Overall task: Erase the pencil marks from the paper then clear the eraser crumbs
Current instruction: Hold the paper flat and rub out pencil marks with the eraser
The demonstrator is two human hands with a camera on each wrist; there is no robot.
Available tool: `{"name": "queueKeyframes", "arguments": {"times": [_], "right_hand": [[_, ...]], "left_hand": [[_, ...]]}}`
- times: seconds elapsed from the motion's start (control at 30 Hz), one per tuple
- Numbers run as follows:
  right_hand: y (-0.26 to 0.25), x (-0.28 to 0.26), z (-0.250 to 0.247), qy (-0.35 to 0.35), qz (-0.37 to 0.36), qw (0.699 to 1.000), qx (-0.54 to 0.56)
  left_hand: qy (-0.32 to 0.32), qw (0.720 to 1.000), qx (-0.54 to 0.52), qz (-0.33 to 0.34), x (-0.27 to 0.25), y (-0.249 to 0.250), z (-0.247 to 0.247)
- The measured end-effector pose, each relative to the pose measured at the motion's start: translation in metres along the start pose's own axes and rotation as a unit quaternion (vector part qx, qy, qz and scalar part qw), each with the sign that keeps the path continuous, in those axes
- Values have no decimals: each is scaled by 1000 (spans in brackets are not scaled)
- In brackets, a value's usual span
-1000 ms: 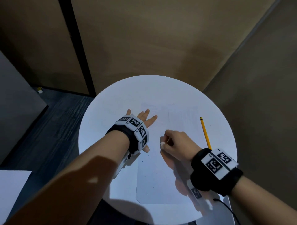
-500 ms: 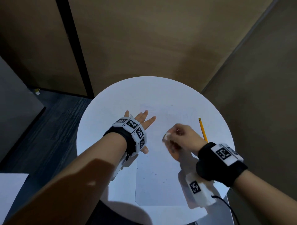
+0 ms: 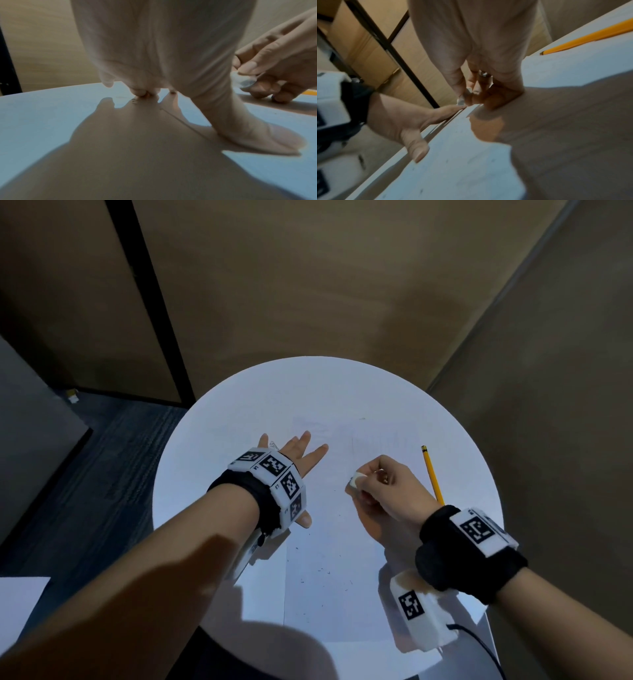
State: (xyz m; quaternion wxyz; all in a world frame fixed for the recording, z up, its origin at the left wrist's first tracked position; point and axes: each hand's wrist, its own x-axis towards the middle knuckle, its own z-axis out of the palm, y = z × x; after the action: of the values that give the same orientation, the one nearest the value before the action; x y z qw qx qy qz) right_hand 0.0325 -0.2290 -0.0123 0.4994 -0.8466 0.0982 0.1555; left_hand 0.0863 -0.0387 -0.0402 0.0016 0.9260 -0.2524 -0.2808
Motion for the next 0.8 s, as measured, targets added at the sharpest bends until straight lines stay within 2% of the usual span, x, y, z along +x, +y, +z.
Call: {"name": "queueKeyframes", "arguments": {"times": [0.17,0.27,0.33,0.47,0.57,0.8], "right_hand": [[1,-4,18,-21,-81,982,-168],[0,-6,20,-38,-105,973,-200],[-2,-5,17,-66,-104,968,-219],[-8,-4,12,-137,-73,957,-245],[-9,-5,10,-163,-55,956,-236],[-11,8,9,-87,-56,977,-185]], "left_hand": [[-12,1000,27,-3,7,10,-12],[6,1000,1,11,13,9,-12],[-5,1000,-22,21,16,5,-12],[-28,1000,-4,14,17,-1,-15],[-33,999,5,5,16,-3,-15],[-35,999,14,9,19,-2,-12]]}}
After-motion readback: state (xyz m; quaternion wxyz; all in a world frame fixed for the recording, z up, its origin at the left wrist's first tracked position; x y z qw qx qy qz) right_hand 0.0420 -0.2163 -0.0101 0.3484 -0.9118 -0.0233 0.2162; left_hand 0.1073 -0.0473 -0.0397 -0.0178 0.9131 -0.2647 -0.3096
